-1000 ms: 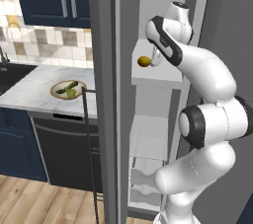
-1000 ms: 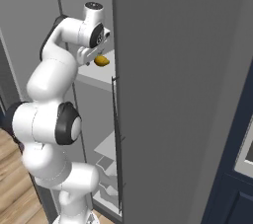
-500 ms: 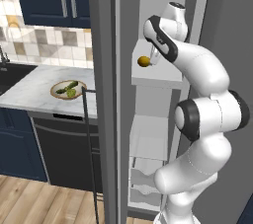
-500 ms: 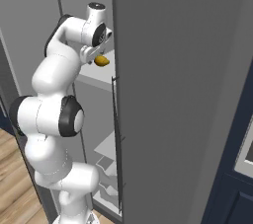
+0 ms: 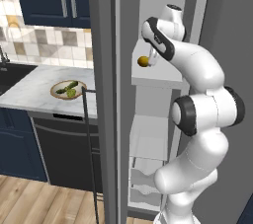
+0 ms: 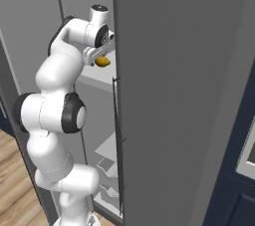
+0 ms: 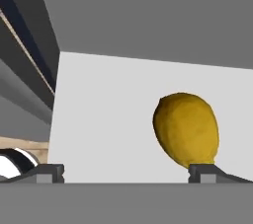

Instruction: Take the squash, broccoli, and lemon from the freezer and place them in the bowl on the counter.

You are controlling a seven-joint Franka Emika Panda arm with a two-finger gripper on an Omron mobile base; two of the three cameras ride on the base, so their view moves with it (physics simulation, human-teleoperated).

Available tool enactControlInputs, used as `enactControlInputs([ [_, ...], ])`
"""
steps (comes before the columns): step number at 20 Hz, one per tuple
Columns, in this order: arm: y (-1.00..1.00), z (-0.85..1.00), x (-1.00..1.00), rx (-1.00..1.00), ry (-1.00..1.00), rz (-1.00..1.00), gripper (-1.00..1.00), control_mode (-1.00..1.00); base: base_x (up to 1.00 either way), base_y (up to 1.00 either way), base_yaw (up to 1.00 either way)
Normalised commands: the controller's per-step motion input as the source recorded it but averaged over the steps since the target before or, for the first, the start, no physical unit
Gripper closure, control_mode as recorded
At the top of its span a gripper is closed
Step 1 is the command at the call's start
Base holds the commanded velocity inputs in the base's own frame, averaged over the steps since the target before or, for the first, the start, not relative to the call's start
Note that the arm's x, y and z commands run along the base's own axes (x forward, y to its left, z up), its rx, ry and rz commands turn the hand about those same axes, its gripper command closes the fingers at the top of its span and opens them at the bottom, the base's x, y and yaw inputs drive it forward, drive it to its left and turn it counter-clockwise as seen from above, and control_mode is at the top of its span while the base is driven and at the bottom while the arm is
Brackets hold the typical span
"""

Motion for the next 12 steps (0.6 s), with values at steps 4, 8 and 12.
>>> enactControlInputs([
  [4,0.00,-0.08,0.26,0.00,0.00,0.00,-1.00,-1.00,0.00,0.00,0.00],
  [8,0.00,-0.04,0.26,0.00,0.00,0.00,-1.00,-1.00,0.00,0.00,0.00],
  [12,0.00,-0.06,0.26,0.00,0.00,0.00,-1.00,-1.00,0.00,0.00,0.00],
])
